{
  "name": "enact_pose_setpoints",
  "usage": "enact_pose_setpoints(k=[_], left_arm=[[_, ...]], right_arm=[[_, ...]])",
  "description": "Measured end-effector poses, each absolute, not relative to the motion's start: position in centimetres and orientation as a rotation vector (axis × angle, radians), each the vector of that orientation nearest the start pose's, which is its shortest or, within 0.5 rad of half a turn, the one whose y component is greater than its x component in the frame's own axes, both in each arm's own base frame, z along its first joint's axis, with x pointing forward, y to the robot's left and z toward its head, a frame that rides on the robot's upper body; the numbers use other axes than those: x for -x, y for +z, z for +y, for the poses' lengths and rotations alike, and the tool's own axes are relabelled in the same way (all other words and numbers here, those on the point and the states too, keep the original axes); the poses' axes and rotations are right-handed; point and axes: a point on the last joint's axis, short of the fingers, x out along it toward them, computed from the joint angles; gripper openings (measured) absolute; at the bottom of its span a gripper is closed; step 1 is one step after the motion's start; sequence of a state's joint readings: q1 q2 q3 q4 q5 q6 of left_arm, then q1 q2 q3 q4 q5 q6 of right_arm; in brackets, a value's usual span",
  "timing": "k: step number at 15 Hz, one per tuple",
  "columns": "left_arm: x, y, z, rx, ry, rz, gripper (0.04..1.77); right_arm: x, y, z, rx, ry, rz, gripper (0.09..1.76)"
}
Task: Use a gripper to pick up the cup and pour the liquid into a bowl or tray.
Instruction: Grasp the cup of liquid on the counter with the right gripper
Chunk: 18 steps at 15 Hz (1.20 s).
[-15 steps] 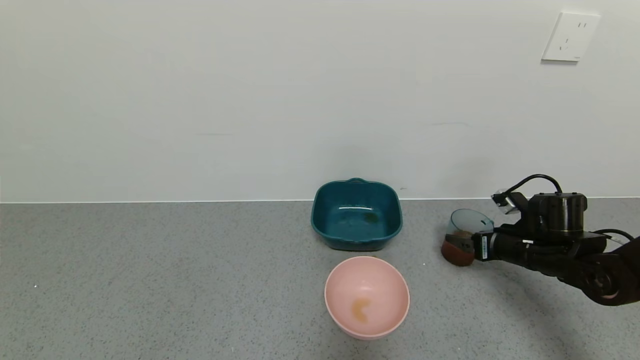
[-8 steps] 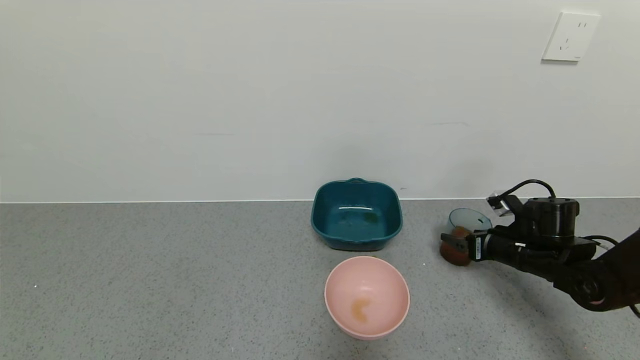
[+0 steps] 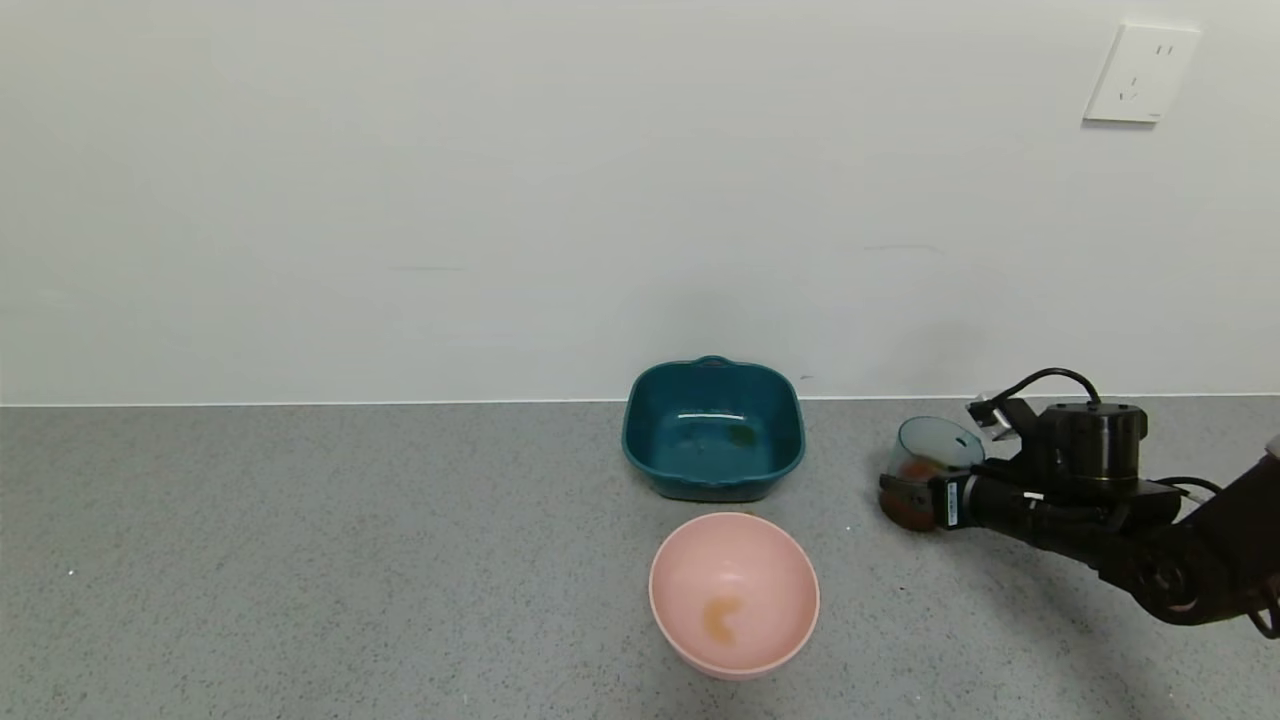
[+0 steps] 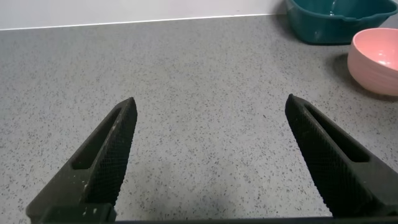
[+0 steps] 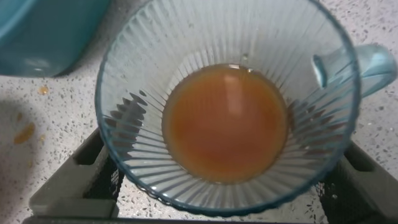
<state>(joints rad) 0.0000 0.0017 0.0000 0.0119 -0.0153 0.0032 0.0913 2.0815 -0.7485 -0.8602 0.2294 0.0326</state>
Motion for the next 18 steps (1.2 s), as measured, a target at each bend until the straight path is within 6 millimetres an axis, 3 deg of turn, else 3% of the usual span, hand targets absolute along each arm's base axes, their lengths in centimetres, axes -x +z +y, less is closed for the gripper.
enact_pose_setpoints(k=[6,8,9,18], left_arm=[[2.27,7.43,-0.03,-0.003,-0.015,0.014,1.72],[2.27,7.43,-0.03,-0.003,-0.015,0.014,1.72],[2.27,7.43,-0.03,-0.003,-0.015,0.014,1.72],[2.27,7.43,-0.03,-0.003,-0.015,0.014,1.72]], right_arm=[[-35.22,6.11,3.36,-0.065,0.298,0.474,1.71],[-35.31,6.05,3.18,-0.065,0.292,0.471,1.42],[-35.32,6.00,3.13,-0.066,0.290,0.472,1.38],[-35.33,6.79,3.08,-0.053,0.277,0.472,1.35]])
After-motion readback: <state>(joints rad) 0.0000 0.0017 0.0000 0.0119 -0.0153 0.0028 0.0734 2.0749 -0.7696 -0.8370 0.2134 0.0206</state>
